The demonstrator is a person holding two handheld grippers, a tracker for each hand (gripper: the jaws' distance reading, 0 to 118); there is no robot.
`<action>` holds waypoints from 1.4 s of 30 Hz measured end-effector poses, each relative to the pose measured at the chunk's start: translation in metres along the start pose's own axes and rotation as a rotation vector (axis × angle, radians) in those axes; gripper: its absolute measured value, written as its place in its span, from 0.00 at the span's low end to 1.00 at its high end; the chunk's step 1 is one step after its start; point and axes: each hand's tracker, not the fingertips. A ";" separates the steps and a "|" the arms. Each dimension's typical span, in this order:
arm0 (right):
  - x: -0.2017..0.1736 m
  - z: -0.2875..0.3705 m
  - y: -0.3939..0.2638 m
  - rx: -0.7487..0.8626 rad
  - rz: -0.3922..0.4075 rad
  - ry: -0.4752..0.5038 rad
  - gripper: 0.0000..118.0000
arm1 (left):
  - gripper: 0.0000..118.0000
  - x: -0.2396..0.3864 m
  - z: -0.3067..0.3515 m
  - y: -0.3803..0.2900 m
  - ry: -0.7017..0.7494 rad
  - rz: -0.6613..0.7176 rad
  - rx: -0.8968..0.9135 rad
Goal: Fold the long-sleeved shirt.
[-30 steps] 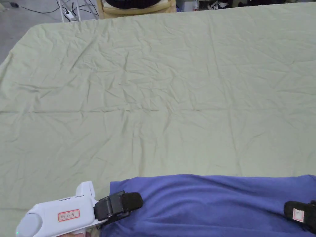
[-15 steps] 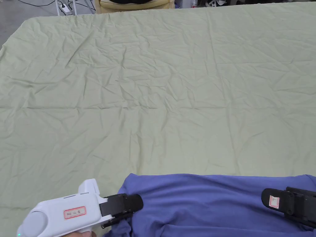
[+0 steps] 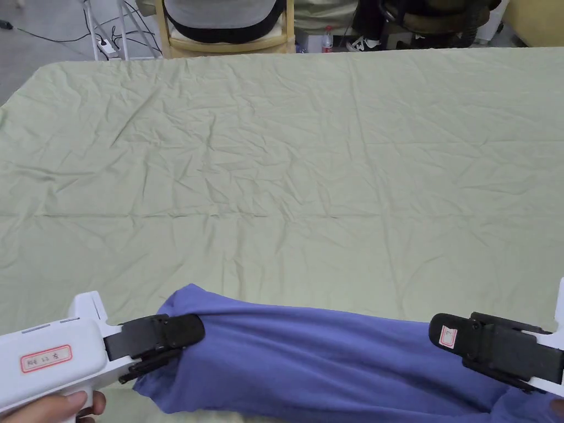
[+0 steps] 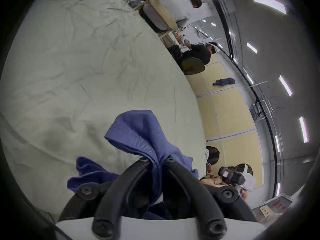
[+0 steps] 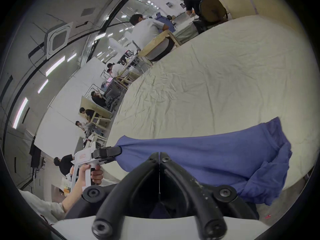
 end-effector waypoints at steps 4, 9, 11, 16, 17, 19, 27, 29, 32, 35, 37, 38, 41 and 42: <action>-0.004 0.006 0.005 0.026 -0.005 -0.010 0.02 | 0.08 -0.038 0.032 0.034 0.049 0.025 0.042; -0.008 0.005 0.004 0.031 0.007 -0.032 0.02 | 0.08 -0.113 0.088 0.068 0.138 0.075 0.106; -0.010 0.000 0.001 0.025 0.003 -0.037 0.02 | 0.08 -0.141 0.112 0.070 0.171 0.099 0.125; -0.016 -0.011 -0.003 -0.006 0.020 -0.045 0.02 | 0.08 -0.206 0.173 0.072 0.248 0.156 0.179; -0.017 -0.013 -0.003 -0.012 0.028 -0.047 0.02 | 0.08 -0.219 0.186 0.073 0.268 0.169 0.196; -0.021 -0.015 -0.004 -0.021 0.044 -0.051 0.02 | 0.08 -0.242 0.205 0.072 0.312 0.208 0.217; -0.024 0.003 -0.014 -0.017 0.053 -0.053 0.02 | 0.08 -0.092 0.183 0.085 0.329 0.084 0.292; -0.021 0.011 -0.015 -0.010 0.053 -0.052 0.02 | 0.08 -0.040 0.145 0.074 0.318 0.023 0.282; -0.015 0.025 -0.018 0.006 0.045 -0.055 0.02 | 0.08 0.034 0.058 0.030 0.248 -0.035 0.206; -0.008 0.038 -0.020 0.019 0.029 -0.065 0.02 | 0.08 0.033 -0.022 -0.030 0.272 -0.042 0.105; -0.004 0.046 -0.021 0.027 0.023 -0.074 0.02 | 0.08 0.026 -0.071 -0.073 0.286 -0.029 0.043; -0.002 0.049 -0.022 0.032 0.019 -0.081 0.02 | 0.08 0.014 -0.094 -0.098 0.300 -0.004 0.006; 0.004 0.055 -0.022 0.036 0.015 -0.091 0.02 | 0.16 -0.019 -0.139 -0.143 0.349 0.032 -0.053; 0.005 0.056 -0.023 0.036 0.012 -0.093 0.02 | 0.31 -0.024 -0.151 -0.156 0.350 0.038 -0.072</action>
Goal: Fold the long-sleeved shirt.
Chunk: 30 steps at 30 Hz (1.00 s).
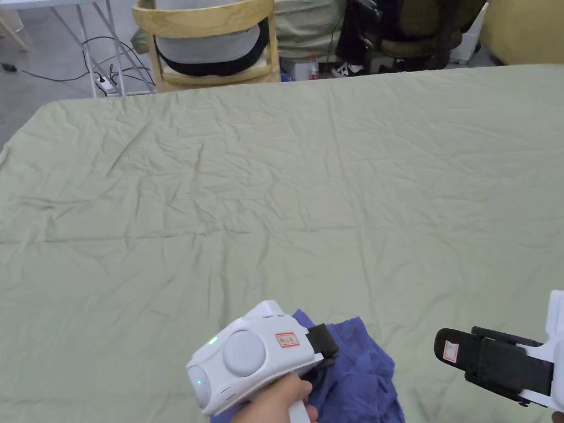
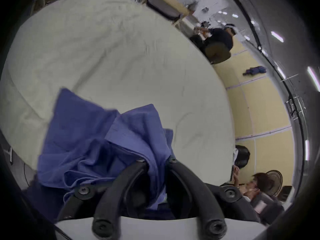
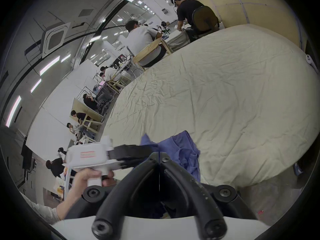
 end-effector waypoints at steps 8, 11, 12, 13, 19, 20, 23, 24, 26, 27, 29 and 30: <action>0.006 0.005 -0.001 0.013 -0.014 0.037 0.02 | 1.00 0.126 0.064 0.016 -0.209 -0.115 0.041; 0.006 0.006 -0.001 0.023 -0.034 0.072 0.02 | 0.99 0.141 0.132 0.063 -0.247 -0.174 0.111; 0.006 0.006 -0.002 0.027 -0.036 0.080 0.02 | 0.99 0.132 0.147 0.074 -0.234 -0.193 0.123; 0.006 0.006 -0.002 0.031 -0.036 0.087 0.02 | 0.89 0.122 0.165 0.090 -0.221 -0.213 0.150; 0.002 0.004 -0.004 0.033 -0.038 0.114 0.02 | 0.03 -0.067 0.168 0.149 0.233 -0.446 0.215; 0.002 0.003 -0.004 0.030 -0.039 0.114 0.02 | 0.03 -0.089 0.145 0.122 0.264 -0.471 0.149; 0.002 0.002 -0.005 0.028 -0.044 0.112 0.02 | 0.03 -0.106 0.076 0.026 0.245 -0.463 -0.020; 0.002 0.003 -0.005 0.028 -0.044 0.111 0.02 | 0.03 -0.099 0.057 -0.003 0.220 -0.456 -0.064; 0.002 0.004 -0.006 0.030 -0.046 0.111 0.02 | 0.01 -0.076 0.021 -0.056 0.168 -0.436 -0.134; 0.003 0.005 -0.006 0.030 -0.048 0.110 0.02 | 0.01 -0.062 0.007 -0.074 0.153 -0.439 -0.149; 0.004 0.008 -0.006 0.031 -0.053 0.102 0.02 | 0.01 -0.039 -0.015 -0.097 0.148 -0.461 -0.163; 0.005 0.009 -0.007 0.032 -0.055 0.096 0.02 | 0.01 -0.026 -0.022 -0.107 0.146 -0.478 -0.167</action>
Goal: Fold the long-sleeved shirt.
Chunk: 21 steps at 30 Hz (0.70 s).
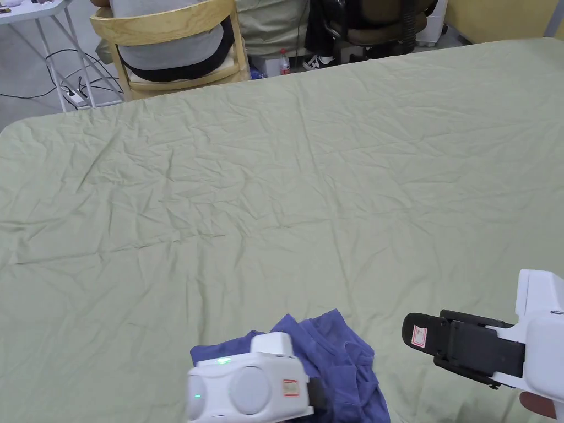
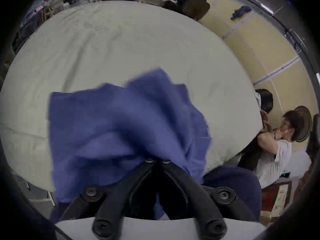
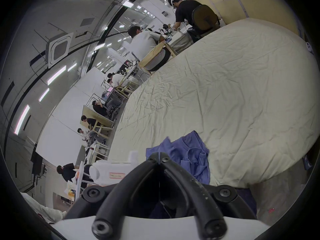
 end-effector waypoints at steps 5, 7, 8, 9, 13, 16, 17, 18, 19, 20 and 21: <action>0.007 0.009 0.001 0.004 -0.011 -0.034 0.02 | 0.00 0.138 -0.026 -0.027 -0.145 -0.093 -0.046; 0.009 0.011 0.002 0.006 -0.018 -0.042 0.02 | 0.00 0.165 -0.039 -0.049 -0.182 -0.067 -0.093; 0.010 0.012 0.002 0.009 -0.021 -0.047 0.02 | 0.00 0.180 -0.039 -0.049 -0.208 -0.048 -0.093; 0.010 0.012 0.002 0.012 -0.022 -0.050 0.02 | 0.00 0.190 -0.035 -0.045 -0.229 -0.032 -0.087; 0.009 0.011 0.004 0.018 -0.017 -0.057 0.02 | 0.00 0.237 0.025 -0.010 -0.362 -0.019 -0.021; 0.005 0.000 0.007 0.008 -0.001 -0.073 0.02 | 0.00 0.188 0.073 0.029 -0.363 0.042 0.048; 0.004 -0.006 0.008 -0.002 0.006 -0.085 0.02 | 0.00 0.156 0.089 0.044 -0.348 0.066 0.073; 0.002 -0.013 0.009 -0.020 0.012 -0.112 0.02 | 0.00 0.122 0.101 0.058 -0.321 0.092 0.099; -0.001 -0.023 0.009 -0.047 0.023 -0.156 0.02 | 0.00 0.072 0.111 0.071 -0.267 0.125 0.130; -0.004 -0.035 0.009 -0.079 0.035 -0.200 0.02 | 0.00 0.021 0.122 0.083 -0.209 0.151 0.158; -0.008 -0.046 0.009 -0.111 0.041 -0.239 0.02 | 0.00 -0.024 0.132 0.093 -0.156 0.162 0.184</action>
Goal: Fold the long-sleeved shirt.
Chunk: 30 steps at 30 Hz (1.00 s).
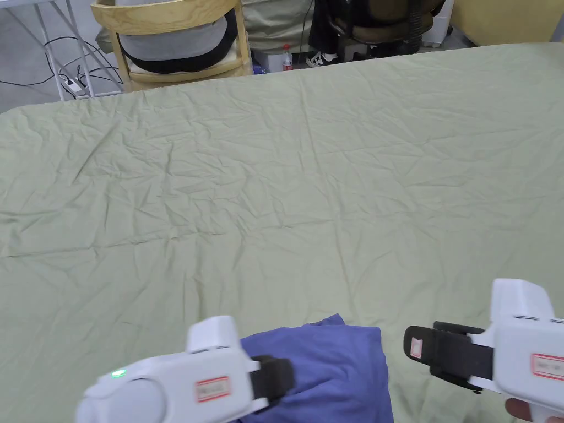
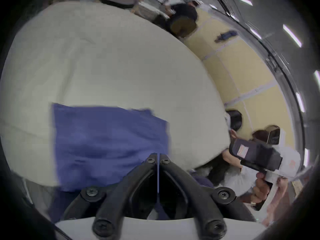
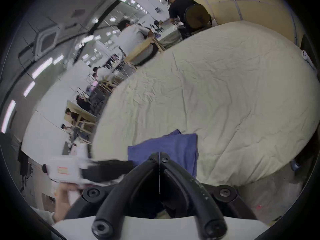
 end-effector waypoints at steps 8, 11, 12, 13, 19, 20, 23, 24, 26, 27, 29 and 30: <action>-0.026 -0.117 -0.005 -0.321 0.021 -0.238 0.02 | 0.00 -0.172 0.058 0.030 0.144 0.153 0.047; -0.022 -0.152 -0.018 -0.367 0.039 -0.359 0.02 | 0.00 -0.172 0.048 0.016 0.118 0.166 0.017; -0.019 -0.160 -0.023 -0.377 0.047 -0.389 0.02 | 0.00 -0.169 0.042 0.007 0.109 0.167 -0.005; -0.017 -0.166 -0.028 -0.383 0.036 -0.413 0.02 | 0.00 -0.170 0.038 0.002 0.105 0.172 -0.015; -0.011 -0.165 -0.022 -0.377 0.010 -0.390 0.02 | 0.34 -0.154 0.009 -0.015 0.069 0.149 -0.060; -0.006 -0.166 -0.021 -0.380 -0.010 -0.376 0.02 | 0.45 -0.144 0.001 -0.017 0.052 0.130 -0.065; 0.004 -0.164 -0.019 -0.383 -0.060 -0.337 0.02 | 0.99 -0.121 -0.024 -0.006 -0.006 0.116 -0.041; 0.007 -0.164 -0.019 -0.383 -0.072 -0.326 0.03 | 0.95 -0.144 -0.035 -0.014 0.049 0.074 -0.065; 0.010 -0.162 -0.019 -0.384 -0.089 -0.312 0.03 | 0.95 -0.134 -0.060 -0.037 0.019 0.099 -0.115; 0.012 -0.161 -0.019 -0.384 -0.100 -0.307 0.03 | 0.94 -0.116 -0.072 -0.047 -0.021 0.107 -0.140; 0.010 -0.160 -0.019 -0.380 -0.118 -0.305 0.03 | 0.90 -0.089 -0.094 -0.065 -0.093 0.129 -0.182; 0.009 -0.159 -0.020 -0.379 -0.115 -0.307 0.03 | 0.87 -0.103 -0.101 -0.071 -0.062 0.133 -0.198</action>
